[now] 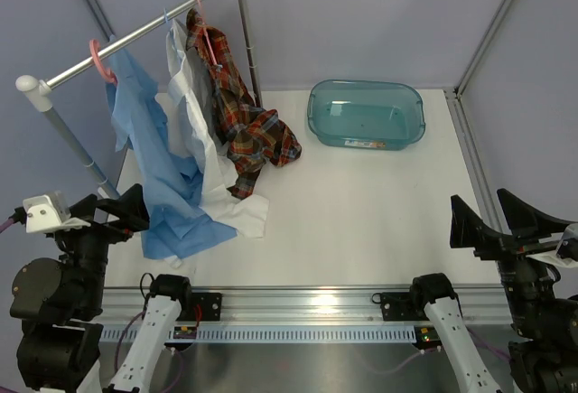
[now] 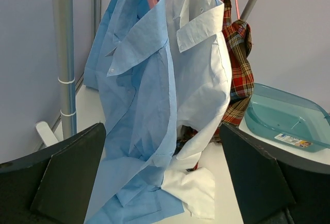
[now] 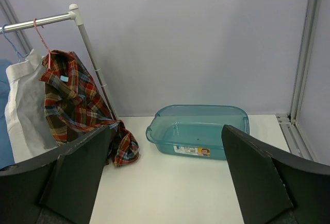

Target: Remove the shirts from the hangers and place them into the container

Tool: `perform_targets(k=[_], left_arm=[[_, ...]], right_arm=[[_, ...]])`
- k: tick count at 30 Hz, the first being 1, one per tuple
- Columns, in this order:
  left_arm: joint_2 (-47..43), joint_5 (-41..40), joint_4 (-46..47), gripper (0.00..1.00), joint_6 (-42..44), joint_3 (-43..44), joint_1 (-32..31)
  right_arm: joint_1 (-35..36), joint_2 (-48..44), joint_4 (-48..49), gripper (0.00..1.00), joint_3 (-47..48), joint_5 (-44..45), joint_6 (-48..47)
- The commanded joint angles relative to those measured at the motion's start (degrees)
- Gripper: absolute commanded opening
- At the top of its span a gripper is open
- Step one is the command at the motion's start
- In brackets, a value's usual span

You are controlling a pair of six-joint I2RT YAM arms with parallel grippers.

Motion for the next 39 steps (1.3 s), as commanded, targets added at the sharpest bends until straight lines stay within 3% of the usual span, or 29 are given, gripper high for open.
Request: perform_targets(k=[1, 8, 14, 18, 21, 26, 31, 39], left_arm=[[1.04, -0.32, 1.08, 0.99, -0.17, 0.37, -0.22], [8.41, -0.84, 1.25, 0.99, -2.19, 5.11, -0.22], [22.47, -7.17, 1.34, 0.99, -2.46, 10.73, -0.22], [28.98, -18.38, 1.78, 0.99, -2.46, 12.23, -0.22], [32.76, -22.36, 1.86, 0.99, -1.93, 13.37, -0.22], [36.72, -24.48, 2.22, 0.87, -1.4, 14.34, -0.22], [36.99, -22.74, 2.39, 0.69, -2.1, 15.48, -0.22], [37.52, -19.48, 2.39, 0.55, -2.11, 16.45, -0.22]], right_arm=[[0.68, 0.54, 2.07, 0.99, -0.6, -0.6, -0.35], [0.95, 2.73, 2.34, 1.0, -1.83, -3.05, 1.41], [0.95, 3.88, 0.75, 1.0, -2.79, -6.84, 2.99], [0.95, 3.27, 0.93, 0.99, -4.81, -9.73, 4.04], [0.95, 3.09, 0.58, 0.99, -5.61, -10.88, 4.13], [0.94, 2.48, 0.22, 0.99, -6.31, -11.5, 3.43], [0.94, 1.6, 0.31, 0.99, -7.28, -11.5, 3.43], [0.95, 1.25, 0.49, 0.99, -7.9, -11.41, 3.43]])
